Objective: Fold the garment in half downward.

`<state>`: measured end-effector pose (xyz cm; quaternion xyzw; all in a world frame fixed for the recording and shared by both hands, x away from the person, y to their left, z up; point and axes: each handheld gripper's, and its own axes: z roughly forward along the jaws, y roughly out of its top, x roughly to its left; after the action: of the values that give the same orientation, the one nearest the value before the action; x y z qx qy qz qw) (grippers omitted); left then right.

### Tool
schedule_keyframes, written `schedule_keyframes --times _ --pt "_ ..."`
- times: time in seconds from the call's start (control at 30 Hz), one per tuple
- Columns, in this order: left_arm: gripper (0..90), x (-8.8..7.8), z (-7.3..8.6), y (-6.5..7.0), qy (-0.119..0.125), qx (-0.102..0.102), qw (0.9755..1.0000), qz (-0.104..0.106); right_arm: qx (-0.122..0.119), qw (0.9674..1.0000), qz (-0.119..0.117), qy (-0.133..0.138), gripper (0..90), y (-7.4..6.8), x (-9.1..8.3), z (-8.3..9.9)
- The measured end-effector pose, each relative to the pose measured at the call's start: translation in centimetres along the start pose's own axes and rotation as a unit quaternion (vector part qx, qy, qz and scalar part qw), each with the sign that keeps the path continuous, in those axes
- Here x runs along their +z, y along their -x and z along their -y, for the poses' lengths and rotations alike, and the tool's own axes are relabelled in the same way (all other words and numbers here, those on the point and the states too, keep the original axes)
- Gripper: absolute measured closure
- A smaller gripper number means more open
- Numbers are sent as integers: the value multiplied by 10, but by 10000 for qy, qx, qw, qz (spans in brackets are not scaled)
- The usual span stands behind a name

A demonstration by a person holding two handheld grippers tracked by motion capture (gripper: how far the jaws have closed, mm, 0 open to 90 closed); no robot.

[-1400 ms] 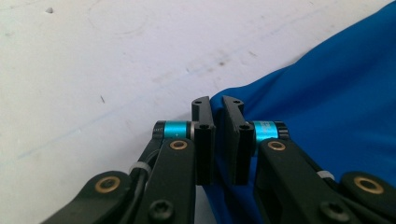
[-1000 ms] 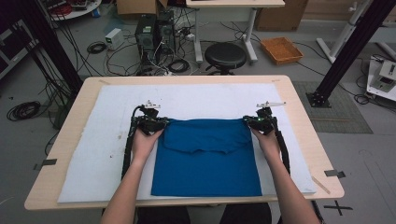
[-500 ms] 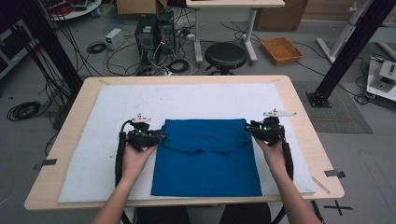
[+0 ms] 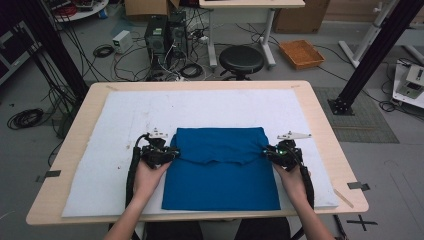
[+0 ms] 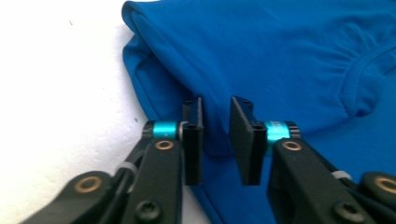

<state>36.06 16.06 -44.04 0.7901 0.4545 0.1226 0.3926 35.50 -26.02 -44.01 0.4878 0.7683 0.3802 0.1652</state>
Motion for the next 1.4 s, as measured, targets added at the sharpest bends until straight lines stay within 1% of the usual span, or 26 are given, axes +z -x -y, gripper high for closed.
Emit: schedule_keyframes --times 0.03,0.1,0.17,0.27,0.33,0.37,0.4,0.47,0.57,0.6,0.67,0.7,0.8,0.9,1.0,1.1,1.17,1.2,1.27,1.4 --pt "818 0 0 1 1 28 10000 12 -34 10000 -4 15 853 -1 0 1" --pt "855 -1 0 1 -14 82 10000 25 -78 9999 -20 68 885 -3 -1 1" --pt "865 -1 0 0 10 30 10000 76 -96 9999 -37 122 889 -4 -3 1" --pt "870 -5 0 0 68 12 9999 144 -108 9997 -77 194 890 -3 -7 1" --pt "871 -11 -1 1 162 -75 9995 248 -93 9996 -153 211 890 -2 -11 1" --pt "871 -11 -1 1 162 -75 9995 248 -93 9996 -153 211 890 -2 -11 1" --pt "871 -16 -1 2 207 -89 9992 336 -99 9996 -170 213 890 -2 -13 2" --pt "871 -25 -2 3 274 -112 9985 468 -114 9992 -279 245 890 -2 -20 3" --pt "870 -37 -1 5 300 -134 9976 613 -202 9987 -380 281 890 -4 -31 6" --pt "870 -41 1 5 295 -165 9972 671 -221 9984 -425 296 890 -5 -36 7" --pt "870 -48 7 8 285 -256 9955 868 -257 9980 -495 293 890 -10 -45 11" --pt "870 -51 11 10 254 -269 9946 969 -311 9976 -537 298 890 -13 -50 13" --pt "870 -61 24 18 171 -277 9930 1140 -378 9970 -588 333 890 -21 -65 20" --pt "869 -72 34 26 175 -302 9910 1295 -364 9962 -676 404 890 -28 -79 30" --pt "869 -81 42 35 131 -221 9902 1373 -318 9958 -753 411 890 -32 -90 41" --pt "869 -87 50 43 35 -140 9899 1414 -282 9956 -809 382 890 -36 -99 53" --pt "869 -89 54 46 -21 -96 9904 1380 -294 9955 -812 378 890 -39 -104 60" --pt "869 -89 55 47 -62 -46 9910 1339 -312 9955 -804 382 890 -41 -105 64" --pt "868 -88 59 47 -133 -37 9916 1283 -347 9955 -800 361 890 -43 -106 70" --pt "864 -85 65 47 -215 -93 9920 1238 -367 9959 -776 280 890 -46 -105 77"
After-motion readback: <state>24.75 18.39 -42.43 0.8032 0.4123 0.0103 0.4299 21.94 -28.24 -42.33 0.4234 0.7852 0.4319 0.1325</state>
